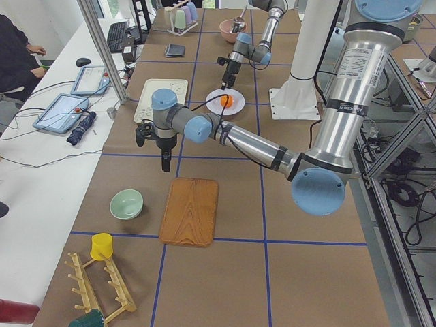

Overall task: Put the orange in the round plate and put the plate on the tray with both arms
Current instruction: 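Grip the plate rim with the right gripper and lift it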

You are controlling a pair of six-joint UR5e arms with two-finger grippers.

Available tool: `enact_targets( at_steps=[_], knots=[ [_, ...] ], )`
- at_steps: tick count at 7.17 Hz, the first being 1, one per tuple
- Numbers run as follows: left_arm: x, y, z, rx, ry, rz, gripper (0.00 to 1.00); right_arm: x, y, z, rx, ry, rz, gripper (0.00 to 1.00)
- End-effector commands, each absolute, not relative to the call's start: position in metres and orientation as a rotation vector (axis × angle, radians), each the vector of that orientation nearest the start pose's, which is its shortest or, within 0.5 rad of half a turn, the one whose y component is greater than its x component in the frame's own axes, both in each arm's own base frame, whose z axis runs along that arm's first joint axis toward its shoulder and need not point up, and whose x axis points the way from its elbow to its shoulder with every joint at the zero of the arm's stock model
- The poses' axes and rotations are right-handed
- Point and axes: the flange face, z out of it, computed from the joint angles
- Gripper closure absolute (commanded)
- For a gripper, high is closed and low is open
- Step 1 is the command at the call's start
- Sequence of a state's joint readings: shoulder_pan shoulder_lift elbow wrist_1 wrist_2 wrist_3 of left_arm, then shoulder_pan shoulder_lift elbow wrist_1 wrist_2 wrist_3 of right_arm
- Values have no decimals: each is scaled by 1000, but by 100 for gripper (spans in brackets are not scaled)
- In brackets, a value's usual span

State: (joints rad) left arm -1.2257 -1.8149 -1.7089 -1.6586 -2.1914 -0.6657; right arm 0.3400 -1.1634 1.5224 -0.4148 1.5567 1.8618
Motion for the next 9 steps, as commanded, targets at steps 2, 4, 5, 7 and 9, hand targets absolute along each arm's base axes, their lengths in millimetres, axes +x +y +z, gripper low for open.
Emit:
enact_targets(
  at_steps=[2, 4, 5, 7, 9],
  knots=[
    [129, -582, 458, 100, 751, -161, 2, -577, -331, 315, 57, -1540, 534, 0],
    [129, -581, 458, 102, 752, -160, 2, -578, -332, 317, 59, -1537, 534, 0],
    [130, -581, 458, 101, 752, -159, 2, -579, -332, 317, 58, -1535, 535, 0],
    [130, -581, 458, 101, 752, -159, 2, -580, -333, 313, 62, -1542, 538, 1],
    [130, -581, 460, 97, 750, -160, 2, -580, -333, 310, 48, -1548, 554, 36]
  ],
)
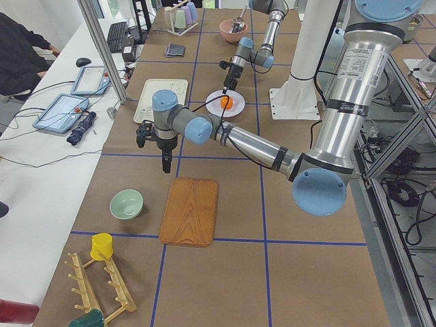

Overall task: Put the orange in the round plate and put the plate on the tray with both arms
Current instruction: 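Grip the plate rim with the right gripper and lift it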

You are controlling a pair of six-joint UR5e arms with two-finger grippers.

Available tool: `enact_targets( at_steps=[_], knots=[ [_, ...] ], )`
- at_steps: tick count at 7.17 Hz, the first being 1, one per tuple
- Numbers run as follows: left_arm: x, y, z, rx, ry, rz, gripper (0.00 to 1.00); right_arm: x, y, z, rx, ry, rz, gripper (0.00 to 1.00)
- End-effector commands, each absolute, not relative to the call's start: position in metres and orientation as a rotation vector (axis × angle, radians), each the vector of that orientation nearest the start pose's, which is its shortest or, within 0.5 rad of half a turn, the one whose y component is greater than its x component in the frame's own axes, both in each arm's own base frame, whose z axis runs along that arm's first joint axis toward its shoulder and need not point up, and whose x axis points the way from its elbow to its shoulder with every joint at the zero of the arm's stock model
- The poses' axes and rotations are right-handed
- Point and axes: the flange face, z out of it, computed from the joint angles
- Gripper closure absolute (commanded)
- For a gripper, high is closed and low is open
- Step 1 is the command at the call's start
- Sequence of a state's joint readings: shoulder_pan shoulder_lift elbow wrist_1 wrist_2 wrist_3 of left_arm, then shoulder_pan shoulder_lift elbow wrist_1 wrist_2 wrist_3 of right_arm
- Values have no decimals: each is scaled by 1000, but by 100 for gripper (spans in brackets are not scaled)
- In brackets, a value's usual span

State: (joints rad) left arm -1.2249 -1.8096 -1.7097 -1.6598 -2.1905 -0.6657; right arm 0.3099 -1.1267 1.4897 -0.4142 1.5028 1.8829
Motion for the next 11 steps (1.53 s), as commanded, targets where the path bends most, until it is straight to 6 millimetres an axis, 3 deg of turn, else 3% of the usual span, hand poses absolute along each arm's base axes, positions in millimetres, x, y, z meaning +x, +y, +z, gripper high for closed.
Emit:
enact_targets(
  at_steps=[1, 5, 8, 11],
  knots=[
    [129, -581, 460, 98, 750, -162, 2, -580, -333, 309, 48, -1550, 554, 40],
    [129, -581, 459, 99, 750, -161, 2, -579, -336, 293, 48, -1597, 565, 50],
    [129, -578, 466, 89, 746, -165, 2, -578, -335, 292, 45, -1611, 580, 67],
    [129, -579, 469, 83, 743, -167, 2, -579, -335, 288, 43, -1619, 578, 69]
  ],
)
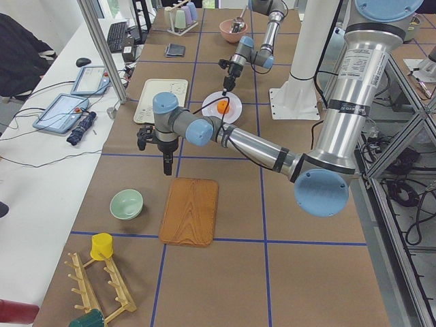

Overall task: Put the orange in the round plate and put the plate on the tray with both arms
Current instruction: 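Grip the plate rim with the right gripper and lift it, then carry the plate with the orange onto the cream bear tray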

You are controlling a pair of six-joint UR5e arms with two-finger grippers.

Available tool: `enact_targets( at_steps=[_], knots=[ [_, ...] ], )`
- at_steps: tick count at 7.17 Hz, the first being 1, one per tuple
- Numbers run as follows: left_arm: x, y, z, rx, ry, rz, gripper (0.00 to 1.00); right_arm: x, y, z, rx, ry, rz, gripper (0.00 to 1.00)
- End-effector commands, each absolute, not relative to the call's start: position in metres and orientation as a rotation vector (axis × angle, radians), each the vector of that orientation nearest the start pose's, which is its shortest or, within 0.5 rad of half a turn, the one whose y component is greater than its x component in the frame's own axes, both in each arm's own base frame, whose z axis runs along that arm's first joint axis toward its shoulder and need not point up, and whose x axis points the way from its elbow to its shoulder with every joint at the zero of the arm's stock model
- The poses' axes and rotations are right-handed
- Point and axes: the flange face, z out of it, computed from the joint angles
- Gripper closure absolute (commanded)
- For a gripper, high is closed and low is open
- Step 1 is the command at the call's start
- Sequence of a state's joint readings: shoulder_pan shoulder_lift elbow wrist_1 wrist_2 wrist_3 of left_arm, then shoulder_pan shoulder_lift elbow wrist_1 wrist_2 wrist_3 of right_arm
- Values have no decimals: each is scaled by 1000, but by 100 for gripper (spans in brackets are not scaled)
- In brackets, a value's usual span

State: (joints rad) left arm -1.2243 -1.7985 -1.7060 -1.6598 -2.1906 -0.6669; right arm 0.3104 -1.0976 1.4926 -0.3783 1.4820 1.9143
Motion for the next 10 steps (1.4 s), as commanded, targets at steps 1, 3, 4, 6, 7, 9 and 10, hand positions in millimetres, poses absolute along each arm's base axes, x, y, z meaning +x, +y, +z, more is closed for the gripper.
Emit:
enact_targets(
  at_steps=[1, 3, 4, 6, 7, 9, 10],
  knots=[
    [129, -579, 469, 82, 743, -167, 2, -579, -335, 288, 43, -1619, 578, 69],
    [129, -579, 469, 84, 742, -167, 2, -577, -335, 288, 57, -1646, 589, 71],
    [126, -581, 471, 105, 708, -178, 2, -578, -334, 288, 60, -1648, 592, 73],
    [124, -583, 471, 129, 674, -186, 2, -578, -334, 285, 60, -1659, 591, 79],
    [124, -583, 471, 129, 674, -186, 2, -578, -334, 282, 59, -1664, 590, 80],
    [124, -583, 472, 128, 672, -187, 2, -577, -335, 274, 66, -1678, 598, 93],
    [124, -584, 471, 130, 673, -186, 2, -577, -338, 265, 77, -1693, 609, 100]
  ],
)
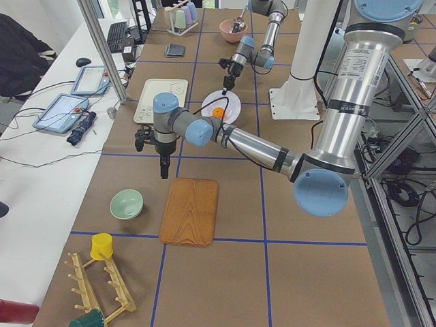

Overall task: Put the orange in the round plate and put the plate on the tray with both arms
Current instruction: 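Carry the plate with the orange onto the cream bear tray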

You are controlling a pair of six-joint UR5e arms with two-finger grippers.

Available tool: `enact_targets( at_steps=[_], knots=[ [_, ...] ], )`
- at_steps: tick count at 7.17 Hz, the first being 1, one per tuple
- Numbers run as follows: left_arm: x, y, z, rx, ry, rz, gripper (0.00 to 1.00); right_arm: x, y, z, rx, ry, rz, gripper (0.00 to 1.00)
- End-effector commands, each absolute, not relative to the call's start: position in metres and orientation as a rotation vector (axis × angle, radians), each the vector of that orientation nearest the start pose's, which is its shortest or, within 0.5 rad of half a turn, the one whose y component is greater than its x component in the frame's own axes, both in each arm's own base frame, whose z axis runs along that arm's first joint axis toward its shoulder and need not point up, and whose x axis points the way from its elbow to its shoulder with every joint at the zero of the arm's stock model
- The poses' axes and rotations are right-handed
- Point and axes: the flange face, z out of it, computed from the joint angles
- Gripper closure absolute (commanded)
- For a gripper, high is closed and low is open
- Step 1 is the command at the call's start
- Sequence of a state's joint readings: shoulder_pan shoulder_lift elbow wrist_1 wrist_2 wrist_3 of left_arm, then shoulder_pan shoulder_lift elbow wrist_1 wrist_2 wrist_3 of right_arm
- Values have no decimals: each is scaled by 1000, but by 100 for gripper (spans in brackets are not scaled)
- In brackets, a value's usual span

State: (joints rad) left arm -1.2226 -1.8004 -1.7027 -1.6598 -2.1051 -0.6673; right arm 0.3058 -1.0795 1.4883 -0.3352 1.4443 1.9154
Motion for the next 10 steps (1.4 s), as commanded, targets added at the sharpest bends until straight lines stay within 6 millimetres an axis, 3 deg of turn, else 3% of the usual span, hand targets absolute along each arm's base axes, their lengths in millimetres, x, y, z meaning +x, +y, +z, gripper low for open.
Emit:
enact_targets(
  at_steps=[1, 5, 6, 7, 9, 10],
  knots=[
    [125, -583, 471, 129, 673, -185, 2, -574, -341, 262, 91, -1716, 622, 100],
    [127, -586, 465, 131, 684, -180, 2, -543, -385, 259, 161, -1767, 829, 100],
    [127, -587, 462, 133, 687, -179, 2, -527, -414, 256, 149, -1788, 955, 100],
    [129, -589, 457, 137, 690, -177, 2, -514, -442, 265, 173, -1772, 1009, 100],
    [130, -593, 452, 143, 691, -176, 2, -517, -513, 283, 225, -1673, 1130, 100],
    [131, -595, 453, 142, 690, -176, 2, -526, -545, 282, 244, -1604, 1178, 100]
  ],
)
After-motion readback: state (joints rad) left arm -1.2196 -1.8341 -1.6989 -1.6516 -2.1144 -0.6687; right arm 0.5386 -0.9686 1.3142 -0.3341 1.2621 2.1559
